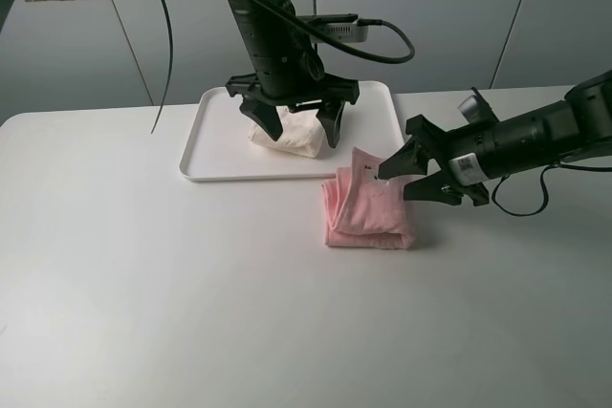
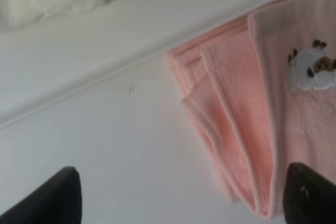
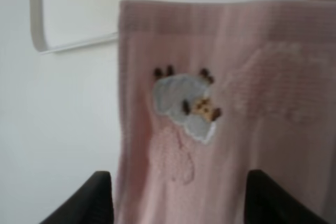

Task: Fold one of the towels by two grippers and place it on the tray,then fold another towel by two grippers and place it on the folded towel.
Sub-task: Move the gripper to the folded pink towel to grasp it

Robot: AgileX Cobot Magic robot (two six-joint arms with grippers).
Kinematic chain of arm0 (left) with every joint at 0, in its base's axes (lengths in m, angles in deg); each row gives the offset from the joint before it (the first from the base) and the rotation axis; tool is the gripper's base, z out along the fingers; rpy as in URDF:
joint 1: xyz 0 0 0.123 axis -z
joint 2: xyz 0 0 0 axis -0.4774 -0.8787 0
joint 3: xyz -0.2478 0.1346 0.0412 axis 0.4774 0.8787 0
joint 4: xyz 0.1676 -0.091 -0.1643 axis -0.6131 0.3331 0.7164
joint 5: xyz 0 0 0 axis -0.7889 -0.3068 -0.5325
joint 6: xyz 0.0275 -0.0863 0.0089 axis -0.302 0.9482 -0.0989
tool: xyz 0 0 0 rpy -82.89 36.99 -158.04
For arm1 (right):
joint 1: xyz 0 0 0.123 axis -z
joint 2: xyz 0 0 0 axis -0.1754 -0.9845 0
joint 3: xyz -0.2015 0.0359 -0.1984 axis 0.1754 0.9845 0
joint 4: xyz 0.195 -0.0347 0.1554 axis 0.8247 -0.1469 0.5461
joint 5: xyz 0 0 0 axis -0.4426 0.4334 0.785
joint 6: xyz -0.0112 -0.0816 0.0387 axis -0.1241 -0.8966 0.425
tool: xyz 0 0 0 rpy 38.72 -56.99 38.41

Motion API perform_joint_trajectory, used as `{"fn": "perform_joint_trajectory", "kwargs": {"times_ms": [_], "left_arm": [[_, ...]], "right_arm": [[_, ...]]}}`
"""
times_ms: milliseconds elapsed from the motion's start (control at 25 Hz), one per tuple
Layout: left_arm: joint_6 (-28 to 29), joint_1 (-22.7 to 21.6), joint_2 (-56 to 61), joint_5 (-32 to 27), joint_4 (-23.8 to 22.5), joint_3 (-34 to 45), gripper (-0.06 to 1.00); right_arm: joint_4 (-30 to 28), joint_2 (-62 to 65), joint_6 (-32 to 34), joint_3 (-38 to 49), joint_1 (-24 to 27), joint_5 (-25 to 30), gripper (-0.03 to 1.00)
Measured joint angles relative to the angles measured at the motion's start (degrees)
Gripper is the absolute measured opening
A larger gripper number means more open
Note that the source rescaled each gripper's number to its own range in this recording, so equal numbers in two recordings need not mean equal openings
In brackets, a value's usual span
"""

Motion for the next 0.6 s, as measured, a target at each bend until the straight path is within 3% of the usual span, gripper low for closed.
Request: {"fn": "perform_joint_trajectory", "kwargs": {"times_ms": [360, 600], "left_arm": [[-1.02, 0.00, 0.00, 0.00, 0.00, 0.00, 0.99], [-1.67, 0.00, 0.00, 0.00, 0.00, 0.00, 0.99]], "right_arm": [[-9.93, -0.59, 4.44, -0.66, 1.77, -4.85, 0.63], [-11.51, -7.23, 7.36, -4.10, 1.77, -0.32, 0.63]]}}
